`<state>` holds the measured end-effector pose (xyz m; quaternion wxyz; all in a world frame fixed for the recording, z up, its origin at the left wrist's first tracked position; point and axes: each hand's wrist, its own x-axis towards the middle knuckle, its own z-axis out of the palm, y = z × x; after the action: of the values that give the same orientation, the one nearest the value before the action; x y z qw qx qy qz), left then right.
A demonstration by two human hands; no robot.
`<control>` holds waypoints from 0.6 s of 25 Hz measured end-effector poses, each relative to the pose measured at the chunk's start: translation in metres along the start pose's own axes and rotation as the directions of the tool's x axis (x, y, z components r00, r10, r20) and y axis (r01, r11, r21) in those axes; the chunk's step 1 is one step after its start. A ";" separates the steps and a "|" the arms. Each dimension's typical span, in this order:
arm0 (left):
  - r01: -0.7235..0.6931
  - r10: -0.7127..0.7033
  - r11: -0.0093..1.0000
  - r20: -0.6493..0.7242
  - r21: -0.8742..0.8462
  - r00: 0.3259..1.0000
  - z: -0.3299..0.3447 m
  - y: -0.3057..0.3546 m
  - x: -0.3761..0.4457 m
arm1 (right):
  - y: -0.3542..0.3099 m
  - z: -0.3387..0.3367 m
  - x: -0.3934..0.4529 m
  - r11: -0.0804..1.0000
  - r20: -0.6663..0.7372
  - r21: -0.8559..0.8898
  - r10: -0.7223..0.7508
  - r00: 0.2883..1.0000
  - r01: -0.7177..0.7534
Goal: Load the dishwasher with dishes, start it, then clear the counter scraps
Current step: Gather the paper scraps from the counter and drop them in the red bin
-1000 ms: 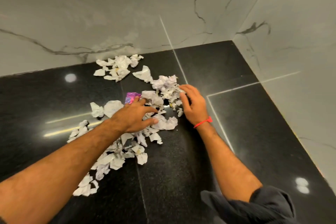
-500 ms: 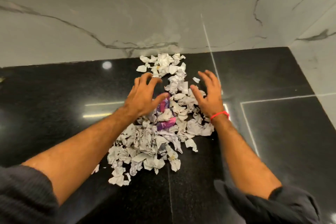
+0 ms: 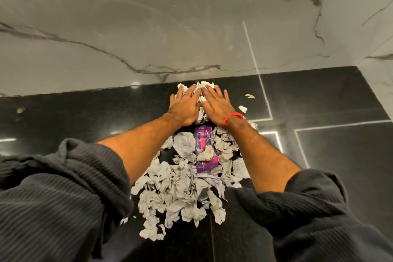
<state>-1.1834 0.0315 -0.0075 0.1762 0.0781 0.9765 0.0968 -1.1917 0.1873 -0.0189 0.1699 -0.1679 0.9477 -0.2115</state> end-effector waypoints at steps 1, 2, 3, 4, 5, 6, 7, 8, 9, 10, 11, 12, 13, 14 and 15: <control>-0.046 0.046 0.999 -0.029 0.006 0.999 0.005 -0.005 -0.008 | -0.002 0.004 -0.007 0.999 -0.008 0.006 -0.032 0.999 0.032; -0.092 0.093 0.996 -0.049 0.012 0.994 0.009 -0.011 -0.017 | -0.005 0.007 -0.015 0.998 -0.012 0.005 -0.062 0.998 0.062; -0.130 0.130 0.991 -0.051 0.019 0.990 0.013 -0.018 -0.026 | -0.009 0.009 -0.024 0.996 -0.013 -0.003 -0.089 0.996 0.089; -0.158 0.159 0.987 -0.038 0.022 0.987 0.019 -0.025 -0.034 | -0.012 0.011 -0.032 0.994 -0.011 -0.018 -0.109 0.994 0.108; -0.170 0.170 0.985 -0.010 0.018 0.985 0.023 -0.030 -0.044 | -0.018 0.013 -0.041 0.992 -0.004 -0.037 -0.122 0.993 0.122; -0.178 0.177 0.984 0.019 0.008 0.984 0.027 -0.034 -0.054 | -0.024 0.017 -0.050 0.991 0.013 -0.050 -0.126 0.992 0.127; -0.184 0.184 0.983 0.040 -0.003 0.982 0.029 -0.037 -0.063 | -0.031 0.020 -0.060 0.990 0.035 -0.051 -0.132 0.991 0.134; -0.194 0.195 0.981 0.053 -0.013 0.979 0.028 -0.039 -0.071 | -0.037 0.021 -0.069 0.989 0.054 -0.033 -0.139 0.989 0.141; -0.200 0.201 0.980 0.064 -0.014 0.978 0.026 -0.040 -0.081 | -0.040 0.019 -0.077 0.989 0.060 -0.007 -0.149 0.987 0.149; -0.212 0.212 0.977 0.075 -0.014 0.974 0.024 -0.041 -0.091 | -0.039 0.012 -0.086 0.987 0.031 -0.003 -0.162 0.986 0.163; -0.223 0.225 0.974 0.078 -0.026 0.971 0.019 -0.041 -0.101 | -0.035 0.003 -0.093 0.984 -0.045 -0.036 -0.178 0.983 0.177; -0.230 0.233 0.972 0.069 -0.057 0.970 0.012 -0.042 -0.112 | -0.028 -0.007 -0.098 0.981 -0.149 -0.079 -0.185 0.971 0.175; -0.234 0.238 0.969 0.042 -0.083 0.970 0.009 -0.045 -0.123 | -0.016 -0.017 -0.101 0.984 -0.255 -0.096 -0.167 0.952 0.147; -0.230 0.231 0.968 -0.006 -0.101 0.973 0.008 -0.049 -0.133 | 0.002 -0.025 -0.102 0.994 -0.334 -0.064 -0.108 0.936 0.092; -0.202 0.196 0.972 -0.057 -0.121 0.979 0.010 -0.057 -0.142 | 0.021 -0.032 -0.102 1.000 -0.372 0.003 -0.025 0.928 0.029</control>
<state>-1.0552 -0.0490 0.0178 0.1484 0.1621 0.9593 0.1774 -1.1189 0.2563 0.0245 -0.0147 -0.1372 0.9594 -0.2458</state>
